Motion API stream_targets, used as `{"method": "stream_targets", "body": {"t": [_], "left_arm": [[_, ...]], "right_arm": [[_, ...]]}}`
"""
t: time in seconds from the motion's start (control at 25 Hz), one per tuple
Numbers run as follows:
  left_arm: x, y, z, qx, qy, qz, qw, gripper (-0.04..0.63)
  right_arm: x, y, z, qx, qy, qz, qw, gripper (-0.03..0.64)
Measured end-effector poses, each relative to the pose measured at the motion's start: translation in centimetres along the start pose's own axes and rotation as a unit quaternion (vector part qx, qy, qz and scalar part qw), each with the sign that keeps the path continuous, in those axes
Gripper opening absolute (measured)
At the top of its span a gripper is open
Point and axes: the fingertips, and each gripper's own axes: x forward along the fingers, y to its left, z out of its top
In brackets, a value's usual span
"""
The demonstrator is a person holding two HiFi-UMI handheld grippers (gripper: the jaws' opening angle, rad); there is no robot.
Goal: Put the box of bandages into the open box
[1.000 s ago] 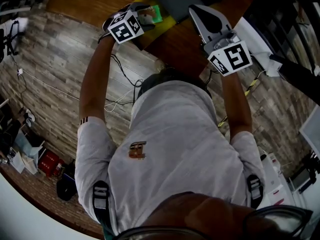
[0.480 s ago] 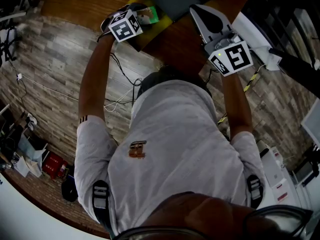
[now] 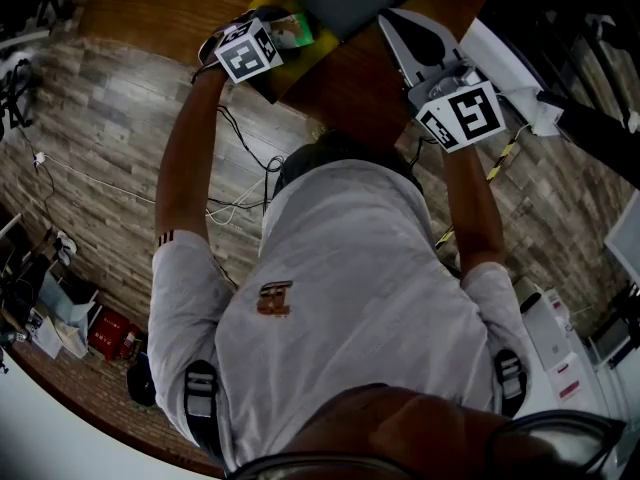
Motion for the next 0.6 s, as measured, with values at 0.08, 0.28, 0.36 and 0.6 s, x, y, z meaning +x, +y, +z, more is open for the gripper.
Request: {"method": "stream_targets", "body": {"t": [0.08, 0.28, 0.36, 0.6], "left_arm": [[-0.02, 0.03, 0.11, 0.0, 0.0, 0.002, 1.0, 0.368], [-0.12, -0.1, 0.2, -0.003, -0.001, 0.005, 1.0, 0.368], [-0.2, 0.02, 0.25, -0.003, -0.006, 0.009, 0.9999, 0.368], [-0.78, 0.37, 0.28, -0.005, -0.006, 0.016, 0.9998, 0.368]], "right_arm": [[-0.2, -0.04, -0.01, 0.0, 0.0, 0.0, 1.0, 0.032], [-0.6, -0.04, -0.04, 0.002, 0.0, -0.002, 1.0, 0.032], [-0.57, 0.01, -0.09, 0.002, 0.0, -0.001, 1.0, 0.032], [-0.54, 0.21, -0.18, 0.004, -0.001, -0.001, 1.0, 0.032]]}}
